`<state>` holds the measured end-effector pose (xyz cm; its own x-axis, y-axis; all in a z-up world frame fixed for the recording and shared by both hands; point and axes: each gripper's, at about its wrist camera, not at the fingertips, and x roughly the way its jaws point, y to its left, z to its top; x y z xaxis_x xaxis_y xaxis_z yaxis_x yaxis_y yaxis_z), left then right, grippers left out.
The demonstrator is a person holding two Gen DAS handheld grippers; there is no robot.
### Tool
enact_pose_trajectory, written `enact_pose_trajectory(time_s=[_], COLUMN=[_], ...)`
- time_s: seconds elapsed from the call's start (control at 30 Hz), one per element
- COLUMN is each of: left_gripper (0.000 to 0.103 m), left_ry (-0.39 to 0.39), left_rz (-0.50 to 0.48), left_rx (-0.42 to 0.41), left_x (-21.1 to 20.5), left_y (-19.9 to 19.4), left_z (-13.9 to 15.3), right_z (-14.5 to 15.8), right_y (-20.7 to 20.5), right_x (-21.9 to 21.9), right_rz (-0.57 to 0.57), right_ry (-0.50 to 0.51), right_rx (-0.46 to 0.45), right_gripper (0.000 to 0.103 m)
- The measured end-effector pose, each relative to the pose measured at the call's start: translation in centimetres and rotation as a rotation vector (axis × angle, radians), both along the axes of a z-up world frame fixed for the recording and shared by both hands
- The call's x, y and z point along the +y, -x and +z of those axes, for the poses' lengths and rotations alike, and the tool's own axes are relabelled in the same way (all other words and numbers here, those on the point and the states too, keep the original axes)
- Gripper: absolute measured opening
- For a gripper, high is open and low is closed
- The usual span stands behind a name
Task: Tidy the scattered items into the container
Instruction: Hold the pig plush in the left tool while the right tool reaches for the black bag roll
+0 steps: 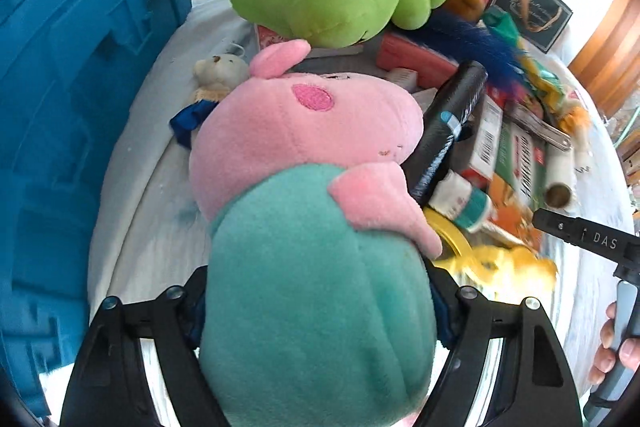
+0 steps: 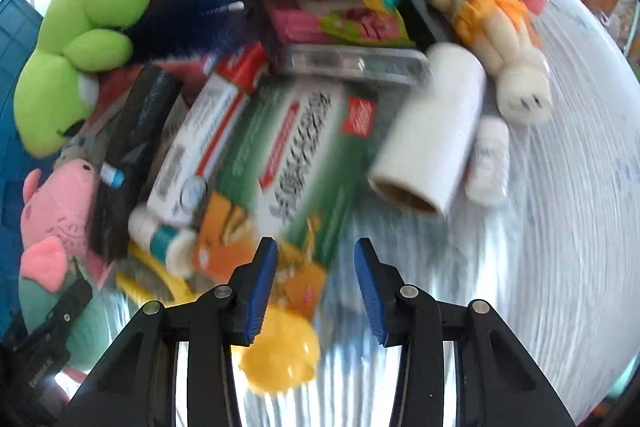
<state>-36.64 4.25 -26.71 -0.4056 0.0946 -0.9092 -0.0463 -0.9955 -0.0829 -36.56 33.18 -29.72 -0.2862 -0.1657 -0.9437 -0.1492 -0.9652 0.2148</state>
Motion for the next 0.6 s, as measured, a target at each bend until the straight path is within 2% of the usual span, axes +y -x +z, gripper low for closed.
enact_pose_trajectory(time_s=[0.1, 0.17, 0.23, 0.4, 0.6], left_gripper=[0.080, 0.080, 0.080, 0.080, 0.080], left_ry=[-0.003, 0.005, 0.022, 0.019, 0.042], left_rz=[0.015, 0.027, 0.033, 0.054, 0.035], left_rx=[0.058, 0.102, 0.139, 0.142, 0.166], left_x=[0.0, -0.6, -1.2, -2.1, -1.3], left_y=[-1.8, -2.4, -2.5, -2.9, -0.5], left_z=[1.2, 2.5, 3.5, 3.2, 1.6], right_z=[1.1, 2.2, 3.1, 3.9, 3.6], right_y=[-1.5, -2.1, -2.4, -2.2, 0.2], right_x=[-0.3, -1.2, -2.2, -4.3, -8.0], right_rz=[0.019, 0.057, 0.093, 0.132, 0.144], right_ry=[0.025, 0.037, 0.056, 0.111, 0.152], right_rx=[0.033, 0.065, 0.093, 0.114, 0.116], right_gripper=[0.043, 0.048, 0.060, 0.061, 0.061])
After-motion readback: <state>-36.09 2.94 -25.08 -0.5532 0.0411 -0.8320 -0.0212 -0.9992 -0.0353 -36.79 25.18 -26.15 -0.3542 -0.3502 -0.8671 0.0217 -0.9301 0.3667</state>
